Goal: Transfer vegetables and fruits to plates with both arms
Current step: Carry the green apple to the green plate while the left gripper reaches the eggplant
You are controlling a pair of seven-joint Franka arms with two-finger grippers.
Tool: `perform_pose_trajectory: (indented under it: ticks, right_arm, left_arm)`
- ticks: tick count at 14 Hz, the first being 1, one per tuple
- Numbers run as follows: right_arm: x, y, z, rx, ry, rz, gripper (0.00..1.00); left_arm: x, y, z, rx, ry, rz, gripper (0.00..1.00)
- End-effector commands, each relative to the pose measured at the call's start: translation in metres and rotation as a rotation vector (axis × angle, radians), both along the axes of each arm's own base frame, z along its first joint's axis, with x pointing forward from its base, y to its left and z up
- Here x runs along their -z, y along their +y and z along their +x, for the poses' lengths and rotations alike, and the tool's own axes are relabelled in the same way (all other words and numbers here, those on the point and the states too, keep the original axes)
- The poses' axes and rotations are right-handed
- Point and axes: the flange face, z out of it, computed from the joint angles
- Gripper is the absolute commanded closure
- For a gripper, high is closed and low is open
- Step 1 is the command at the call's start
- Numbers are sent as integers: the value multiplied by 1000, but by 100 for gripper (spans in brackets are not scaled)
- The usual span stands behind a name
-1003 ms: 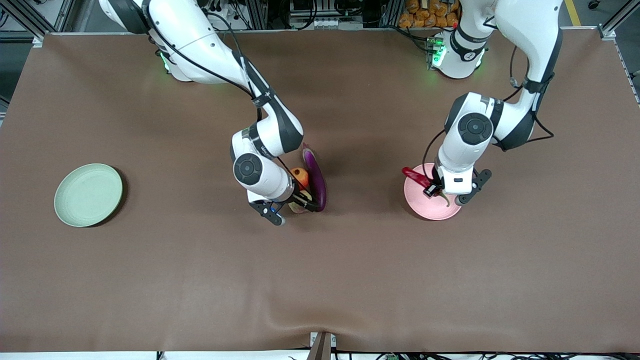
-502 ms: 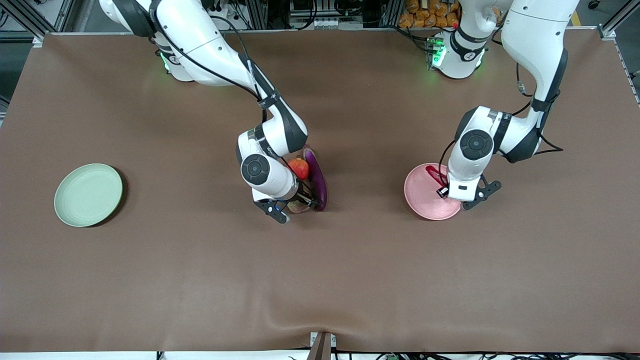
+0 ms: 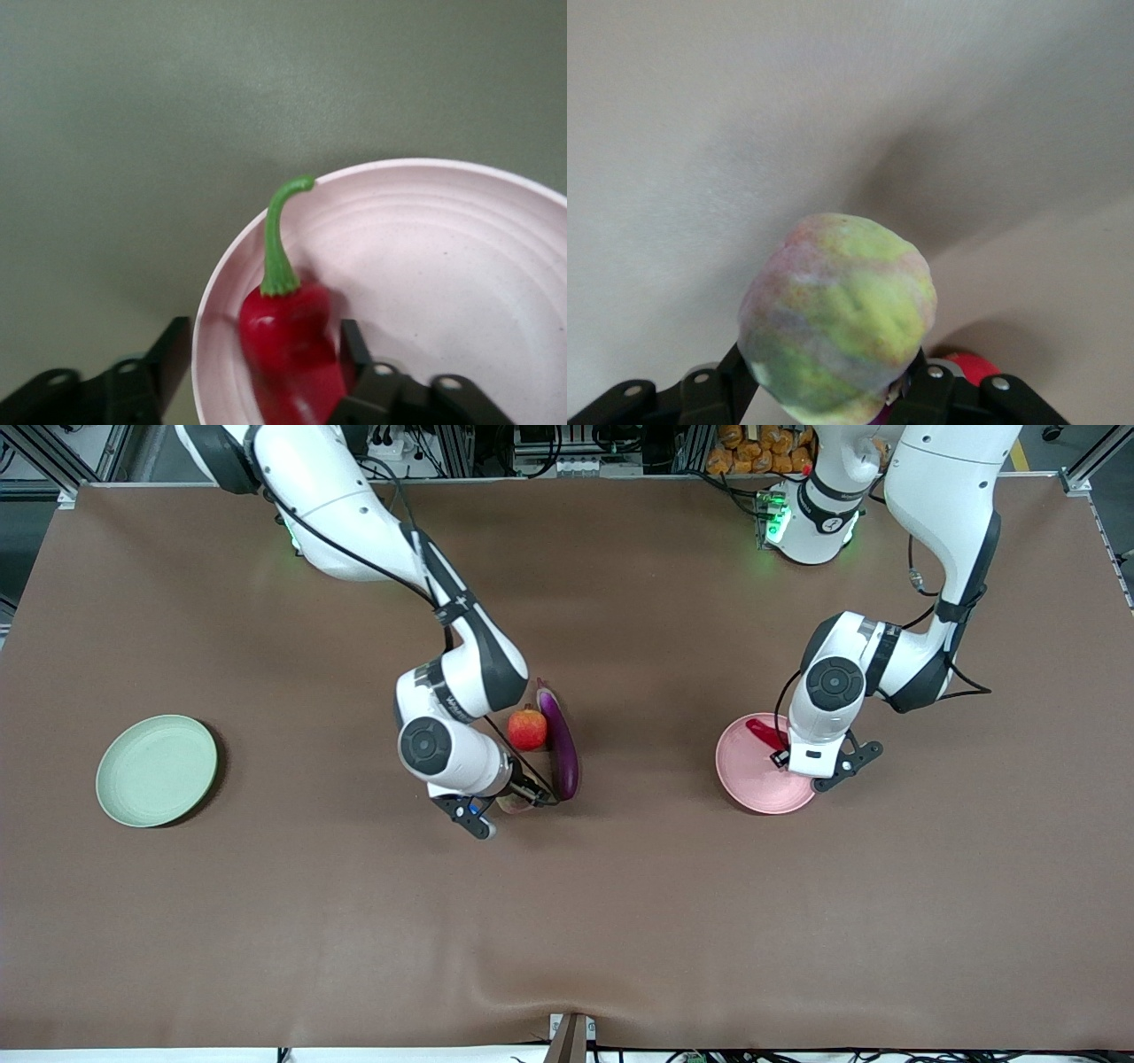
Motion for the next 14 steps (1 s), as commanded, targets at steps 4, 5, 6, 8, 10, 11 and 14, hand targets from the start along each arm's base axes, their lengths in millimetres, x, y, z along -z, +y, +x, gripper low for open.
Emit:
perform_pose_trajectory:
  ticks: [4,5,6,8,10,11,14]
  right_arm:
    - [-76,-120,55,-21,129,61,100]
    - [-89,-148,60,-56,143,78,100]
    - [-105,-176,62,-87,145,88,100]
    - [-131,-230,64,-134,133,101,100]
    - [-145,-279,58,-205,171,44,100]
    - [-149,-305,54,-242,188,16,100]
    - [-157,-399,37,-358,250,29,100]
  left_arm:
    - [-73,-103,30,75,43,126,0]
    - [-81,-129,27,69,51,122,0]
    - [-87,-150,24,65,42,97,0]
    - [-96,-200,16,94,19,51,0]
    - [-89,-257,10,85,-3,6,0]
    - [-77,-283,10,55,-14,-9,0]
    - [-47,-344,-2,-7,-64,-34,0]
